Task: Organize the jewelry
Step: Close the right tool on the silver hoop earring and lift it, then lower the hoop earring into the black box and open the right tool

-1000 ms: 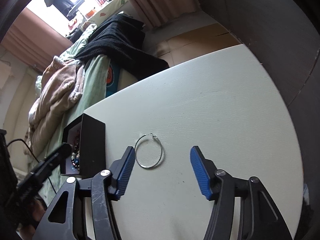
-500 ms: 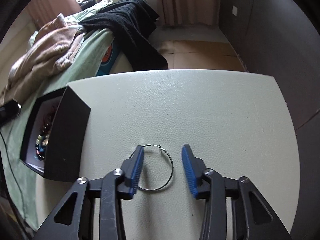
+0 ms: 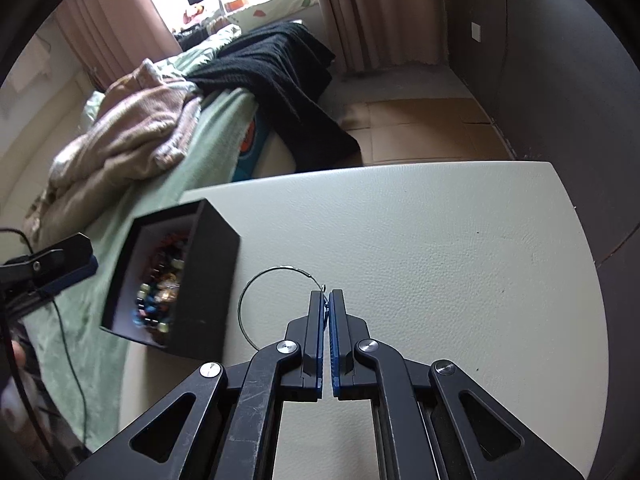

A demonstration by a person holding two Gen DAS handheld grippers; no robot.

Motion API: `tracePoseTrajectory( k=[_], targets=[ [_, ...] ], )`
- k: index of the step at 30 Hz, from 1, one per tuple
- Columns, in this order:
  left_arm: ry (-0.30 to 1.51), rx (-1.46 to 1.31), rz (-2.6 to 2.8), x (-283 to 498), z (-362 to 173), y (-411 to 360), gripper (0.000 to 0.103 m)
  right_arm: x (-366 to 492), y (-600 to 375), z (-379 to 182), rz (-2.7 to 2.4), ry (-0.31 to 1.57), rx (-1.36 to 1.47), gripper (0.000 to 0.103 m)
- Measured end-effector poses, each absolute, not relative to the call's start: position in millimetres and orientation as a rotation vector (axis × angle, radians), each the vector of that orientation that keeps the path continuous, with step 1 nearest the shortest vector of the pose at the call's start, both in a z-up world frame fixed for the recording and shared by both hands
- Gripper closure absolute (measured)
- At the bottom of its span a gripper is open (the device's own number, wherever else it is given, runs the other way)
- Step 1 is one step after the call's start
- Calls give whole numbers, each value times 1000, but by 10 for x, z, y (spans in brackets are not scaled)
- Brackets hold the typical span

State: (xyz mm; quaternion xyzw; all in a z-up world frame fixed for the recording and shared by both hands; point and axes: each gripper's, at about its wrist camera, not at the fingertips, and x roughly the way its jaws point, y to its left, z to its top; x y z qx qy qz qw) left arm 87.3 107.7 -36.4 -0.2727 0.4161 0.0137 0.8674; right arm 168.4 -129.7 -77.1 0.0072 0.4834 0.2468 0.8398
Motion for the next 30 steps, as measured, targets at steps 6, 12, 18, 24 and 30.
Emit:
tracePoseTrajectory(
  k=[6,12,18,24,30],
  targets=[
    [854,-579,57,759,-325,1159,44,1544,-1267,-558,597,979,127,99],
    [828,-605,70,668,-291,1279,44,1441,-1009,-446,674,957,196,99],
    [834,-622,95,652,-317,1377,44,1444,-707,-457,723,948,247,99],
    [835,-603,100,656,-310,1356,44,1525,-559,-679,651,1055,219,53],
    [830,-581,95,642,-291,1245,44,1491,-836,-523,620,1001,241,43]
  ],
)
